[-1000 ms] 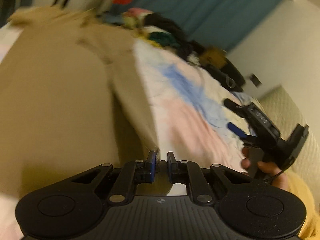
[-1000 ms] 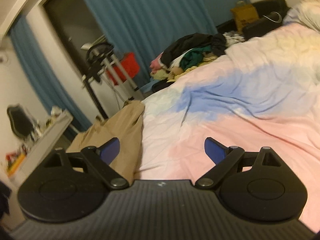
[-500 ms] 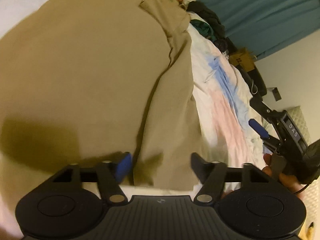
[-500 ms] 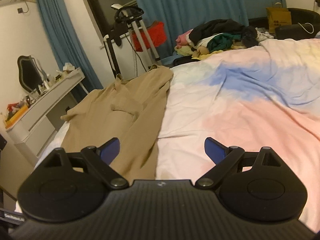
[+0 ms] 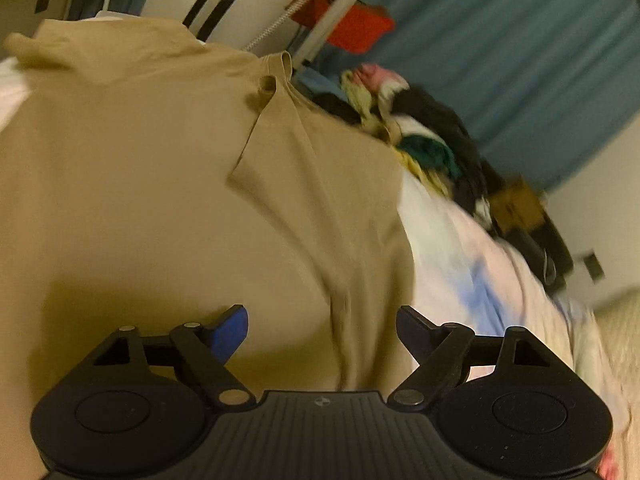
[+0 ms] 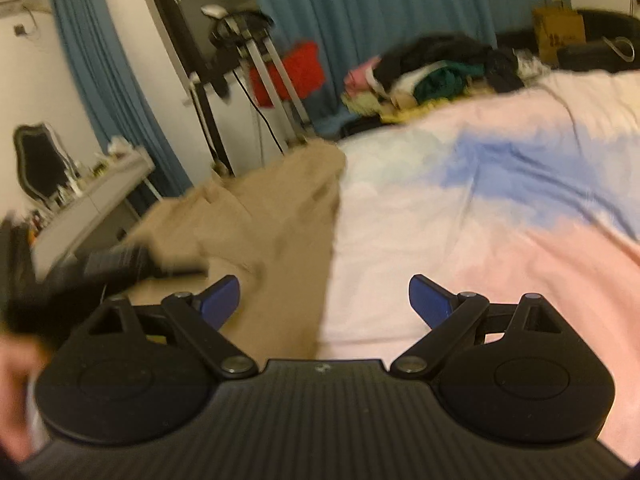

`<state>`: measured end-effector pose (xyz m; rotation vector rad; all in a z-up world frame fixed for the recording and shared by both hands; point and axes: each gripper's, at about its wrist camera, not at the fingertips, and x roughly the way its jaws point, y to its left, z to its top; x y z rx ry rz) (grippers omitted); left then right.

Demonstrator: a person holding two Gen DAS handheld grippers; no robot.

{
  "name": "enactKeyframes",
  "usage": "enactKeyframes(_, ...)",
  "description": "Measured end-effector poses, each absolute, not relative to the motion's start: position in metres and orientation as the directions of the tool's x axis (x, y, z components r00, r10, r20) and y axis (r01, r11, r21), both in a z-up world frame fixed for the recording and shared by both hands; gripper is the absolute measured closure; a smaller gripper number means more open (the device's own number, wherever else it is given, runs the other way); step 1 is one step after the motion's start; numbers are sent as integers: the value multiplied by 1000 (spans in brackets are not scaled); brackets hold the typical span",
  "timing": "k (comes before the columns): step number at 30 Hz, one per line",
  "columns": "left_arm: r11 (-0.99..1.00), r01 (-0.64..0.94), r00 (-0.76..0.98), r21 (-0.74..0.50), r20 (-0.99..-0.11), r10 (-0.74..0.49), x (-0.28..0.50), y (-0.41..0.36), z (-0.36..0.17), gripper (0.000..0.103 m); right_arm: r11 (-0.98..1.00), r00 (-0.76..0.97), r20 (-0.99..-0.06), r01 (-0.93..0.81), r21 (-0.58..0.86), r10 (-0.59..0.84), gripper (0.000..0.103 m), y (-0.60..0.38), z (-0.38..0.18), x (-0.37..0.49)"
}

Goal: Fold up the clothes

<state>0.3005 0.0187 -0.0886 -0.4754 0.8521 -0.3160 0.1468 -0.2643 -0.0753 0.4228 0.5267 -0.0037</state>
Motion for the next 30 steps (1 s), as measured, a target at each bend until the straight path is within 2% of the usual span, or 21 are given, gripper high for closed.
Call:
enactKeyframes(3, 896, 17, 694, -443, -640, -330, 341, 8, -105, 25, 904, 845, -521, 128, 409, 116, 10, -272, -93, 161)
enactKeyframes(5, 887, 0, 714, -463, -621, -324, 358, 8, -108, 32, 895, 833, -539, 139, 424, 126, 10, -277, -104, 171)
enactKeyframes(8, 917, 35, 722, -398, -624, -299, 377, 3, -98, 60, 886, 824, -550, 150, 439, 134, 10, -281, -115, 183)
enactKeyframes(9, 926, 47, 724, -376, -625, -291, 383, 1, -95, 87, 884, 822, -553, 153, 442, 134, 10, -282, -118, 187)
enactKeyframes(10, 934, 57, 726, -352, -628, -281, 389, 0, -92, 98, 882, 821, -555, 155, 445, 135, 10, -283, -121, 191)
enactKeyframes(12, 958, 47, 737, -282, -638, -224, 398, 1, -82, 98, 879, 817, -560, 161, 450, 137, 10, -285, -127, 199)
enactKeyframes(15, 988, -38, 791, -147, -609, -61, 403, -5, -70, 98, 866, 813, -563, 168, 470, 148, 10, -289, -134, 207)
enactKeyframes(16, 990, -42, 789, -138, -612, -52, 407, -8, -70, 96, 857, 813, -561, 171, 486, 157, 10, -292, -135, 207)
enactKeyframes(17, 989, -43, 782, -142, -621, -55, 410, -10, -70, 90, 855, 816, -557, 171, 489, 156, 10, -293, -134, 206)
enactKeyframes(18, 983, -38, 764, -178, -639, -86, 408, -8, -72, 75, 856, 818, -554, 170, 488, 153, 10, -293, -133, 204)
enactKeyframes(22, 960, -18, 716, -279, -673, -183, 369, 12, -74, 42, 856, 831, -535, 162, 491, 149, 10, -295, -126, 197)
enactKeyframes(26, 915, 71, 626, -398, -696, -351, 287, 37, -79, 39, 860, 841, -518, 142, 489, 157, 10, -293, -117, 189)
enactKeyframes(30, 874, 104, 541, -474, -711, -450, 195, 58, -94, 37, 875, 844, -506, 99, 473, 178, 10, -286, -109, 179)
